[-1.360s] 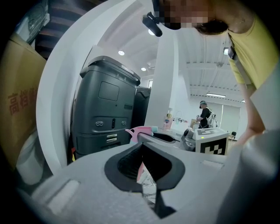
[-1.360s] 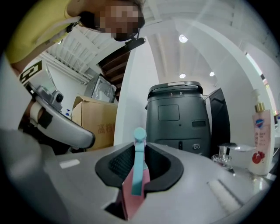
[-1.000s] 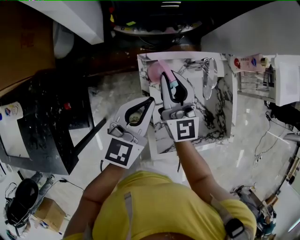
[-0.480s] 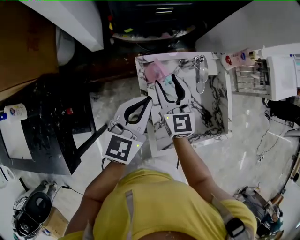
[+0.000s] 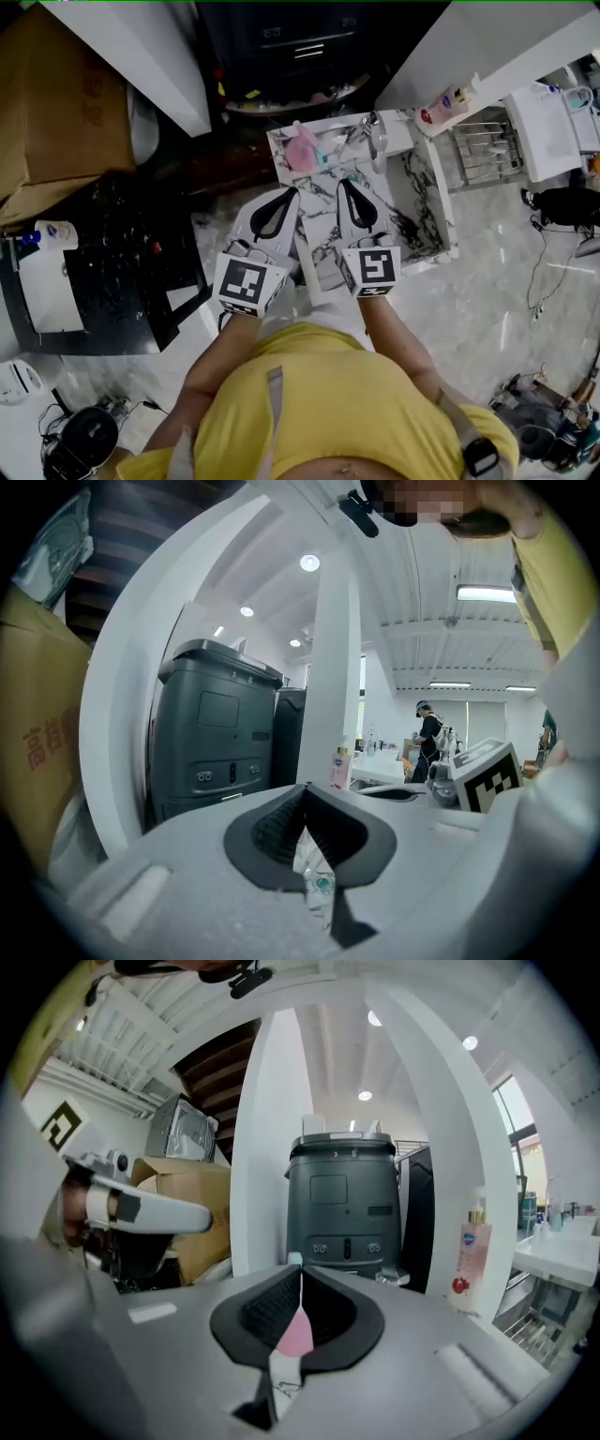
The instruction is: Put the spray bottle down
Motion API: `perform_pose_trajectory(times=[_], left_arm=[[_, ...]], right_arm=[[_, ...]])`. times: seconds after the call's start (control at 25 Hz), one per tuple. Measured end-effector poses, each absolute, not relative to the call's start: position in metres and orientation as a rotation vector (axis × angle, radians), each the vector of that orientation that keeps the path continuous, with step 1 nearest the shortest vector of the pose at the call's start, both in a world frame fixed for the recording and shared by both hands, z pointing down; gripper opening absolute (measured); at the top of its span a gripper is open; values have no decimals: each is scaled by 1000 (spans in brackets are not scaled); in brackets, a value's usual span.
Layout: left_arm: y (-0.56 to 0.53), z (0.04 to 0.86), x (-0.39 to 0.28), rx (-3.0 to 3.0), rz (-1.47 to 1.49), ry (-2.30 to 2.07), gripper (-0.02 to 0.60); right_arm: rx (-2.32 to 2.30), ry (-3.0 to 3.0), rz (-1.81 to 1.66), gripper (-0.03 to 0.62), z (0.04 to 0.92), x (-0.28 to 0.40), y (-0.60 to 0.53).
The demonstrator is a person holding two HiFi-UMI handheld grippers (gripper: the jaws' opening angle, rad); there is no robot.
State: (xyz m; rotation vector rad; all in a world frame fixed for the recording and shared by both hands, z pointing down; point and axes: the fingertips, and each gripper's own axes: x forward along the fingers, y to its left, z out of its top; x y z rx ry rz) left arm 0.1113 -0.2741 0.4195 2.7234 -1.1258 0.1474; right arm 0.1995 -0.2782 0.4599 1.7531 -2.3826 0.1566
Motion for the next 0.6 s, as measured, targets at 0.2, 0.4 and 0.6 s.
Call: perform_pose_trajectory(times=[0.2, 0.4, 0.6], left_arm=[[-263, 384, 108, 2770, 76, -1159, 2], [-252, 353, 102, 2811, 34, -1194, 2], [-241, 328, 96, 2838, 11, -1238, 2]], right_arm=[[1817, -2386, 58, 0, 399, 208, -255], [1888, -2371, 10, 0, 357, 214, -230], [1937, -2388, -92, 0, 316, 212, -215]])
